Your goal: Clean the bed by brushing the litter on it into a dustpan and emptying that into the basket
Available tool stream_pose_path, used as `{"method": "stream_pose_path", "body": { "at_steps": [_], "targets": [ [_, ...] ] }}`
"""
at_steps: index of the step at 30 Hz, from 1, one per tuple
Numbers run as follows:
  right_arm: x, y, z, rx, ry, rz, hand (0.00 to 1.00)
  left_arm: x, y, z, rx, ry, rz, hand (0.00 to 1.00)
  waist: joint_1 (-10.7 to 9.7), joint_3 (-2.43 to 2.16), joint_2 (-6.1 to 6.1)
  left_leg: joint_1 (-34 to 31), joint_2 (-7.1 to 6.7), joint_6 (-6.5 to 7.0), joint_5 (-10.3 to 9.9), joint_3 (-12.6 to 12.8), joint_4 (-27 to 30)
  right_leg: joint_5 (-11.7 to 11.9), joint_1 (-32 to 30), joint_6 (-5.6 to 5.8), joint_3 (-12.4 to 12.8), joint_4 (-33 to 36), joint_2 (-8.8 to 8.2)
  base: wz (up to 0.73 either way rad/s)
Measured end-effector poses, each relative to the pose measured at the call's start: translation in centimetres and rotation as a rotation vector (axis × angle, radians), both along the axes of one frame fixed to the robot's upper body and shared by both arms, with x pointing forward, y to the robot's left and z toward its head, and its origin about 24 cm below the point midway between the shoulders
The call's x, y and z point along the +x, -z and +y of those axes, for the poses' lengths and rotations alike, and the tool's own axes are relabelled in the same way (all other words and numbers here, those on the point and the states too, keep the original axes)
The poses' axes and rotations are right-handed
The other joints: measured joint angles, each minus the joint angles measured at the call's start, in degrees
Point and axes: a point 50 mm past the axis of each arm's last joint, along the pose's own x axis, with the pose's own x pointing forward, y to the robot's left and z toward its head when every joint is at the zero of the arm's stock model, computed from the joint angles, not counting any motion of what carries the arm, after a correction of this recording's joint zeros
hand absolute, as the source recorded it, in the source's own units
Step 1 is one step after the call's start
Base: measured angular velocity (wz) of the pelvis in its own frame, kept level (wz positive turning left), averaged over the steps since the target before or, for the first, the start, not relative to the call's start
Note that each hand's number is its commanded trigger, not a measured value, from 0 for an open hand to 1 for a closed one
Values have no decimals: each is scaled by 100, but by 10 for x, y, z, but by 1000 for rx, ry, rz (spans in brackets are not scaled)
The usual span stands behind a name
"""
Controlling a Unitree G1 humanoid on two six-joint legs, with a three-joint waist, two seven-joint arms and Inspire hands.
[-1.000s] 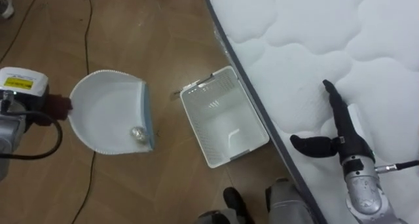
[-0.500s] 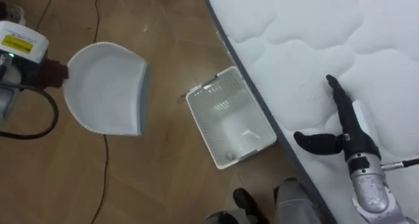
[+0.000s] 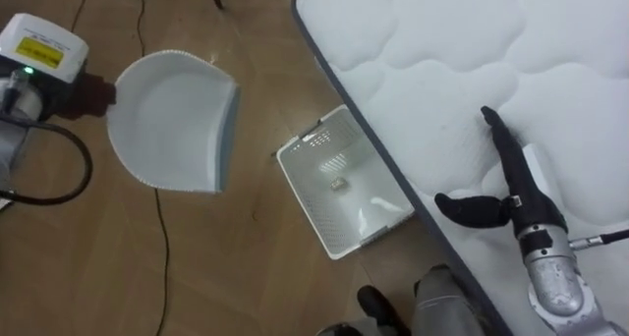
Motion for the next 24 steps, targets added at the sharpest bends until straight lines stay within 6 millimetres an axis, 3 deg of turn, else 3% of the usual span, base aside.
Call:
{"method": "stream_pose_path", "body": {
  "at_steps": [1,6,8,11,13,14,16,20,22,24],
  "targets": [
    [-2,1,-1,12,5,8,0,0,2,-2,-15,11,-3,100,7,32,-35,78,7,-10,-29,1,10,-12,78,7,18,-5,4,-10],
    [-4,4,-3,20,2,30,0,1,3,-8,-95,52,-53,100,55,96,-128,166,105,-46,-175,0,221,-34,223,-11,25,-6,55,-11],
    [-6,7,-3,24,2,43,0,-1,5,-14,-132,83,-76,100,144,78,-185,165,180,-73,-279,-3,373,-34,254,-13,119,-6,162,-30],
    [-9,12,-4,47,11,75,0,-12,15,-17,-226,140,-104,100,357,32,-376,262,197,-199,-457,-295,571,-25,329,-23,381,-16,333,-59],
    [-11,19,-4,57,5,116,0,-21,20,-12,-302,143,-140,100,641,-55,-568,370,293,-301,-609,-392,683,38,384,-41,646,-99,561,-81],
    [-12,21,-4,57,5,131,0,-22,20,-10,-315,140,-150,100,712,-74,-600,381,298,-323,-639,-442,724,70,416,-48,686,-152,624,-74],
    [-14,26,-5,69,28,163,0,-29,17,0,-380,111,-227,100,865,-180,-790,516,304,-380,-673,-683,726,140,576,-54,819,-319,755,-50],
    [-22,33,-14,88,102,209,0,-30,11,2,-419,116,-326,100,1052,-214,-826,902,433,-423,-700,-762,593,338,1114,-20,840,-869,925,-23],
    [-26,35,-19,98,147,227,0,-34,10,0,-452,126,-360,100,1073,-276,-853,1147,414,-423,-700,-764,401,418,1338,46,900,-1129,943,-17],
    [-30,37,-24,113,185,239,0,-36,8,-5,-497,151,-389,100,1148,-309,-939,1334,403,-422,-700,-762,256,476,1467,90,1018,-1272,957,-33]
  ]
}}
